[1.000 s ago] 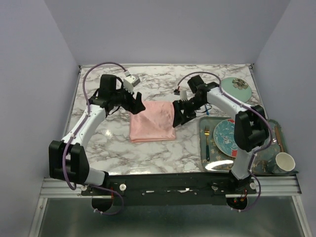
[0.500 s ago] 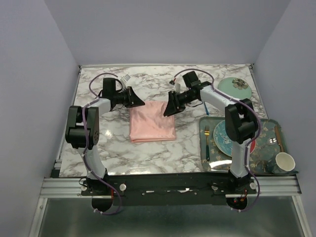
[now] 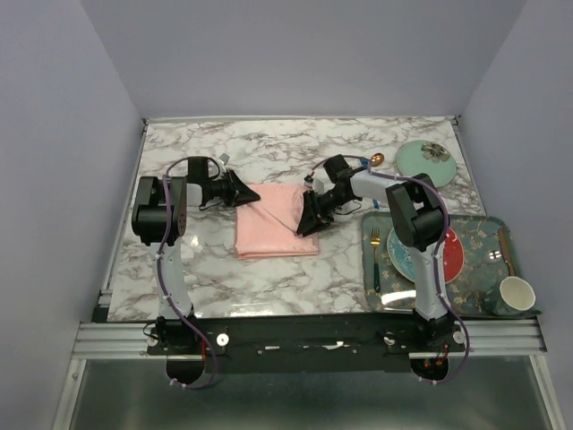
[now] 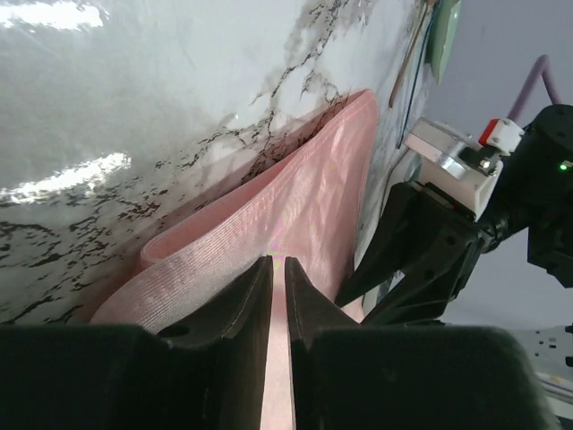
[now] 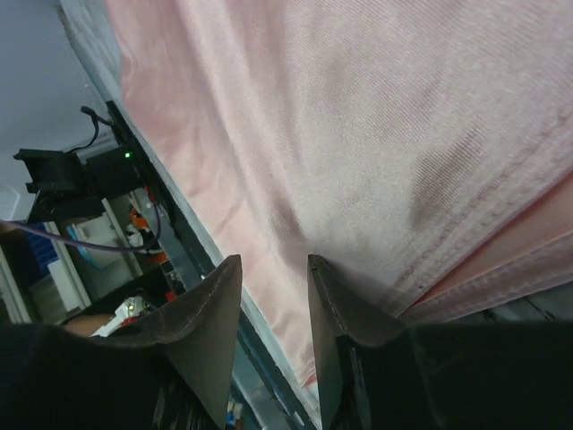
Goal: Fold the napkin into a case and place the utensils inside
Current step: Smooth out the lower triangle-folded napkin at the center of the board.
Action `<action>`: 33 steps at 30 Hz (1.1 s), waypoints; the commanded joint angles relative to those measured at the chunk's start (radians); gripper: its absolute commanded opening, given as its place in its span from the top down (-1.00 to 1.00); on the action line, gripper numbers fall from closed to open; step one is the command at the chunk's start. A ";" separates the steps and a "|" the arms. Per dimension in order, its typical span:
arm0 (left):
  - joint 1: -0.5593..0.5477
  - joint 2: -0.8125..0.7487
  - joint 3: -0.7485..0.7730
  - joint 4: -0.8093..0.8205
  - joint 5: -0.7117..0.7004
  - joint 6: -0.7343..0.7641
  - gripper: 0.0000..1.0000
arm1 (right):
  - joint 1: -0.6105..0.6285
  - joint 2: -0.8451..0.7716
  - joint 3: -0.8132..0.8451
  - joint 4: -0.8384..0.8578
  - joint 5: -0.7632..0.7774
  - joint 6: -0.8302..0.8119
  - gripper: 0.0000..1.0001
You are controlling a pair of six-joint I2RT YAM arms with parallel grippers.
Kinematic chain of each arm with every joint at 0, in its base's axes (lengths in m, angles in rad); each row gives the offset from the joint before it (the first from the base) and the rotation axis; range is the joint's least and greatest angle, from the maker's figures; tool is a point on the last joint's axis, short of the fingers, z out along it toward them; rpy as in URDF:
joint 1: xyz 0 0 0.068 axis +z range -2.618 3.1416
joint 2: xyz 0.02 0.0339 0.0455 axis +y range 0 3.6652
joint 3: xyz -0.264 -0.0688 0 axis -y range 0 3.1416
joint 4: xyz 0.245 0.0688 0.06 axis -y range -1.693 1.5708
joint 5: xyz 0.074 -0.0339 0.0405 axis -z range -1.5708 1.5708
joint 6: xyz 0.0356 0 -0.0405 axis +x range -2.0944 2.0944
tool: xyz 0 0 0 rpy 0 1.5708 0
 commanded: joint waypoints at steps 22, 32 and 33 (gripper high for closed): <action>-0.108 -0.500 -0.579 0.253 0.087 -0.163 -0.97 | 0.102 -0.122 -0.103 0.065 -0.223 0.027 -1.00; -0.050 -0.316 -0.610 0.154 0.099 -0.012 -0.97 | 0.059 -0.016 -0.163 0.009 -0.113 -0.041 -1.00; -0.036 -0.299 -0.605 0.142 0.101 0.001 -0.97 | 0.059 -0.013 -0.160 -0.008 -0.101 -0.053 -1.00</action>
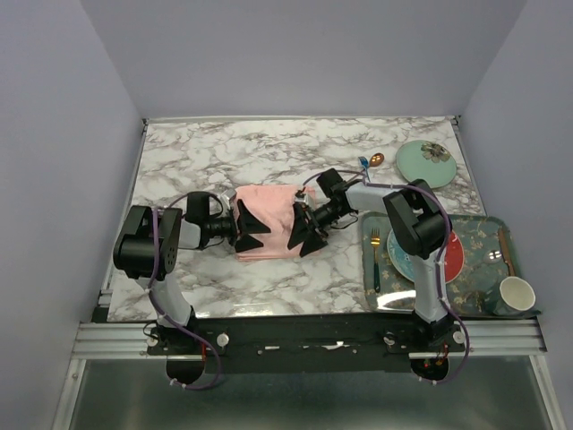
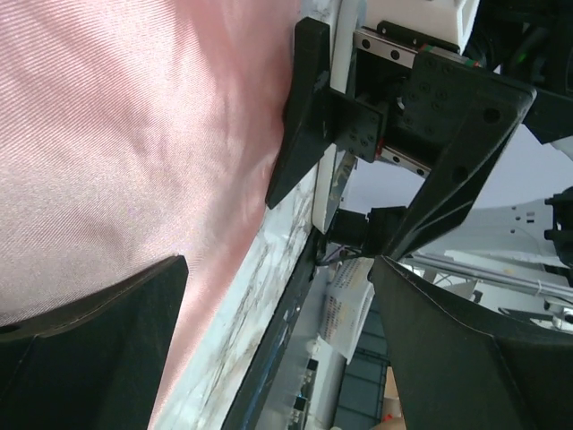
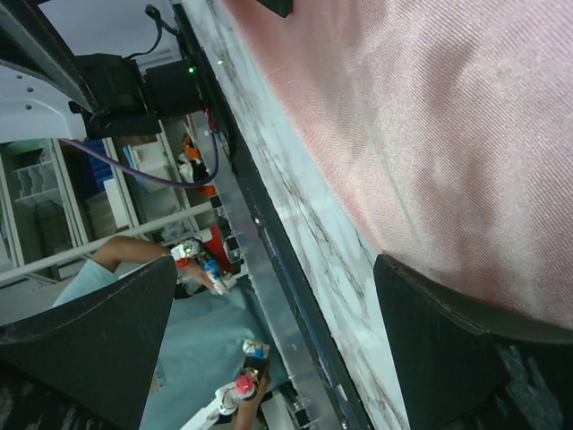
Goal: Fold the napkin into a case and place the utensils inside
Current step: Smooth out the lower triangle-folded napkin at the center of the board.
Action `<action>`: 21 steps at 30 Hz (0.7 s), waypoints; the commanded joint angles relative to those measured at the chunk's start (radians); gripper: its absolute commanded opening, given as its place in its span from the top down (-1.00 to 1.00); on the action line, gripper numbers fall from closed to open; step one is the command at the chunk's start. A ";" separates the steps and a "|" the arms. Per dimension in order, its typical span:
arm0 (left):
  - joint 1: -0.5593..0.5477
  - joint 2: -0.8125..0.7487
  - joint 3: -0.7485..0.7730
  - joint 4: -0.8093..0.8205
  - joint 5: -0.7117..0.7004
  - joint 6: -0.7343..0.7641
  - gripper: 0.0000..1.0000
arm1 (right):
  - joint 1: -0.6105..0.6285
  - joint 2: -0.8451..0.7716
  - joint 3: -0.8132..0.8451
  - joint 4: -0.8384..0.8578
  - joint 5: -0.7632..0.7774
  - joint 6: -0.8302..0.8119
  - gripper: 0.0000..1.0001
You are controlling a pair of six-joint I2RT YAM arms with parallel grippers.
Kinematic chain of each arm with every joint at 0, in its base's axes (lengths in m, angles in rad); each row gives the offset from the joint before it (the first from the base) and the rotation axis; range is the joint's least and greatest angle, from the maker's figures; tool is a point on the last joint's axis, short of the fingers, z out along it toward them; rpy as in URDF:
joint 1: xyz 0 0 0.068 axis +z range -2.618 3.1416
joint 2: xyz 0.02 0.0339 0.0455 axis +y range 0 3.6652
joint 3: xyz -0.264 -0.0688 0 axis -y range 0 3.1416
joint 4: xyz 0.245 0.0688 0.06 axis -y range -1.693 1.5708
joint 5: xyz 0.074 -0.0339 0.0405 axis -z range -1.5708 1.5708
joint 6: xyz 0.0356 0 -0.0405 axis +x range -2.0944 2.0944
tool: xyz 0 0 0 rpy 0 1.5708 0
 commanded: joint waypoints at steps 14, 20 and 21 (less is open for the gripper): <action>-0.095 -0.226 -0.007 -0.181 0.062 0.159 -0.97 | -0.019 -0.036 0.044 -0.157 0.120 -0.149 -1.00; -0.103 -0.129 -0.040 -0.112 0.031 0.125 -0.97 | -0.019 -0.007 0.045 -0.185 0.145 -0.171 -1.00; -0.103 -0.096 -0.046 -0.107 0.028 0.128 -0.97 | -0.019 -0.002 0.044 -0.187 0.151 -0.174 -1.00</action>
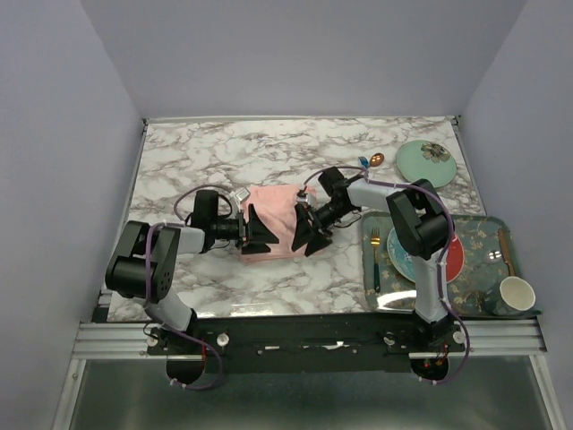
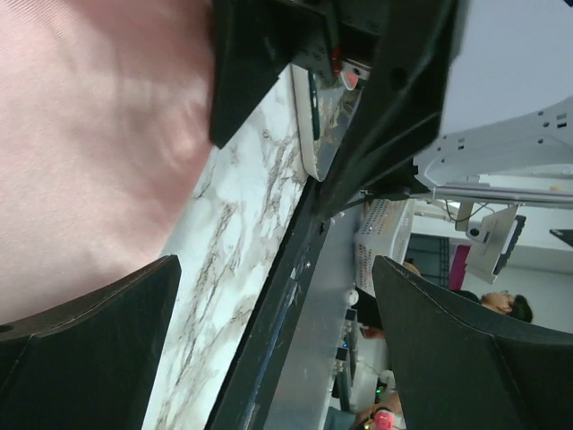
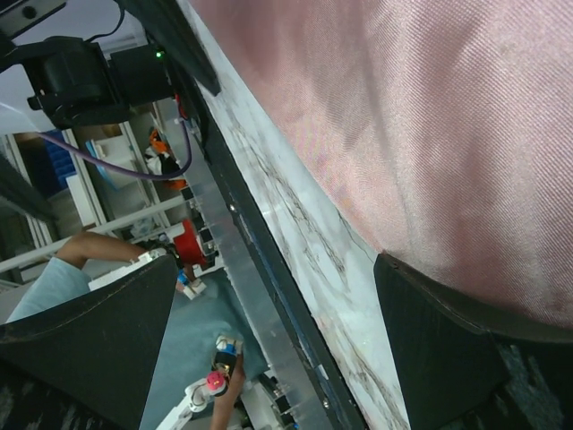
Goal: Fold the napkin into a case and place the utensils inside
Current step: Smooth out the lower triangle-folded napkin at the center of the board.
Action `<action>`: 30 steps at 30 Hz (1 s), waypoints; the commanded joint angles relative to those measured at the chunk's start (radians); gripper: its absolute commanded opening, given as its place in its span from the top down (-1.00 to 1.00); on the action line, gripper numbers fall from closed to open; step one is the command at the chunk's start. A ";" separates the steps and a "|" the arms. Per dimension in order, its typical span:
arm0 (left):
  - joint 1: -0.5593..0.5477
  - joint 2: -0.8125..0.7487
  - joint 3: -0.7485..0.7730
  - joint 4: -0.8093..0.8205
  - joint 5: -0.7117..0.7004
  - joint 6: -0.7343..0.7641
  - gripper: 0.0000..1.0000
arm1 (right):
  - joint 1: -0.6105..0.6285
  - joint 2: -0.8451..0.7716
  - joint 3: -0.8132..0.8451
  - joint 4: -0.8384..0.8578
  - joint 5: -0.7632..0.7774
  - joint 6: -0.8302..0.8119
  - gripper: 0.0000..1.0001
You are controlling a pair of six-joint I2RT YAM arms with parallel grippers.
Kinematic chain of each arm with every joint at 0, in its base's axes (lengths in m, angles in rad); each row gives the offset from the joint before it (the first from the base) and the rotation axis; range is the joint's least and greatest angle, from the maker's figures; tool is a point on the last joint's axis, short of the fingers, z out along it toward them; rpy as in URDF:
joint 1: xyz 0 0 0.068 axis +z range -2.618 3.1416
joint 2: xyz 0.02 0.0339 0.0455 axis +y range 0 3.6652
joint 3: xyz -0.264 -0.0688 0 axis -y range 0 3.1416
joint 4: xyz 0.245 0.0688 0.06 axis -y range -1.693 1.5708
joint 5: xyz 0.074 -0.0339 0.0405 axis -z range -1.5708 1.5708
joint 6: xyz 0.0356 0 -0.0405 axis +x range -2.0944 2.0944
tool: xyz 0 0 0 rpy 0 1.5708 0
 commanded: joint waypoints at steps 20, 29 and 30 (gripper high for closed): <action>0.072 0.052 0.256 -0.185 -0.063 0.119 -0.97 | -0.012 0.035 0.030 -0.085 0.156 -0.131 -1.00; 0.098 0.354 0.345 0.237 -0.143 -0.174 -0.97 | -0.012 0.052 0.082 -0.113 0.187 -0.169 -1.00; 0.103 0.380 0.339 0.226 -0.152 -0.168 -0.97 | -0.010 0.053 0.087 -0.122 0.192 -0.172 -1.00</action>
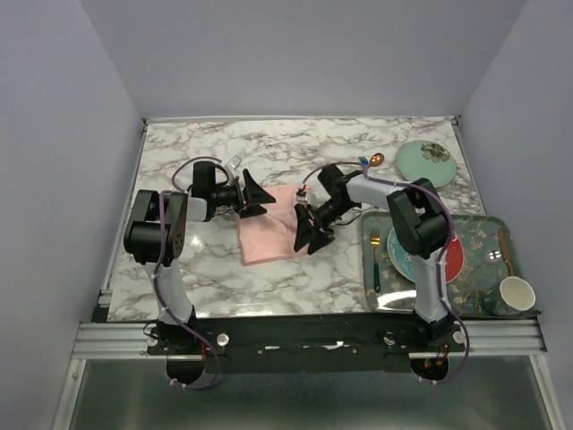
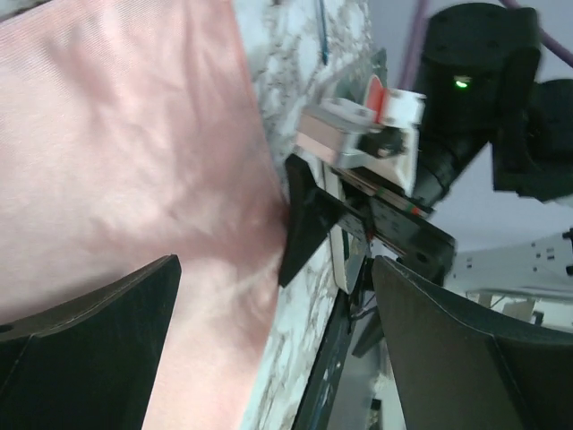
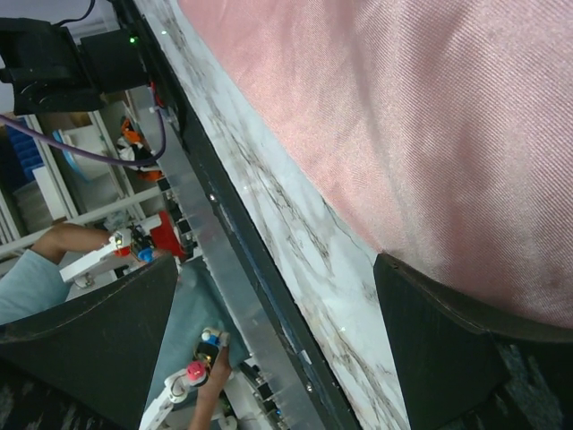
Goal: Fold the napkin into a case and place the utensils inside
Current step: Smooth out the lower triangle-folded napkin at the center of the board.
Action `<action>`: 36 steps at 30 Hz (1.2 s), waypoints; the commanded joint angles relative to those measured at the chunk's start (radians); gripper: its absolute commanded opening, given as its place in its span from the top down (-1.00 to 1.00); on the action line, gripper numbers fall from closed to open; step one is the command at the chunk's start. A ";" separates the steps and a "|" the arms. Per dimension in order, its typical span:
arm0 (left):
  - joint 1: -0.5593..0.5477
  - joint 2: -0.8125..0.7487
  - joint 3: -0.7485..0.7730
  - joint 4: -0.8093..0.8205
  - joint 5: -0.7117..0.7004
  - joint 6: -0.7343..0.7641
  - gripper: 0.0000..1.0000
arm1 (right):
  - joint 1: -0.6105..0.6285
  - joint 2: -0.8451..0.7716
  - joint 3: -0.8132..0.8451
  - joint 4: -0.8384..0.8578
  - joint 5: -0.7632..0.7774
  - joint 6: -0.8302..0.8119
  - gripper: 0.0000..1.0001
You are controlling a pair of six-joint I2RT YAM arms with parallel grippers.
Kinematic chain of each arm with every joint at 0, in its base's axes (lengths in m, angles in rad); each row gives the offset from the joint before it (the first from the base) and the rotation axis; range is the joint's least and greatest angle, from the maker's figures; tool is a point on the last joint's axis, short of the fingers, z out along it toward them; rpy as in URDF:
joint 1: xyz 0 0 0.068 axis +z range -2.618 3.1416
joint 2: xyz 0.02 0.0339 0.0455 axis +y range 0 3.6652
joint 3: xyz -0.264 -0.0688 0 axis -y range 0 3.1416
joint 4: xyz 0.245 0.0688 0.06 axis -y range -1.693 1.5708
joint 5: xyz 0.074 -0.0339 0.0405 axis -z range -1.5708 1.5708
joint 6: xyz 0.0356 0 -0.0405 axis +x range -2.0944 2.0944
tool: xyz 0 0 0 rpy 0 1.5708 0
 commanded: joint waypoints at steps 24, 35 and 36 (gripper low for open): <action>0.073 -0.224 0.236 -0.736 -0.321 0.628 -0.97 | -0.007 -0.044 0.190 -0.131 0.206 -0.269 -1.00; 0.058 0.002 0.494 -1.074 -0.533 1.120 0.41 | -0.030 -0.143 0.066 -0.080 0.394 -0.122 -0.14; 0.056 0.011 0.493 -1.093 -0.541 1.137 0.41 | -0.032 -0.138 0.066 -0.077 0.398 -0.116 -0.11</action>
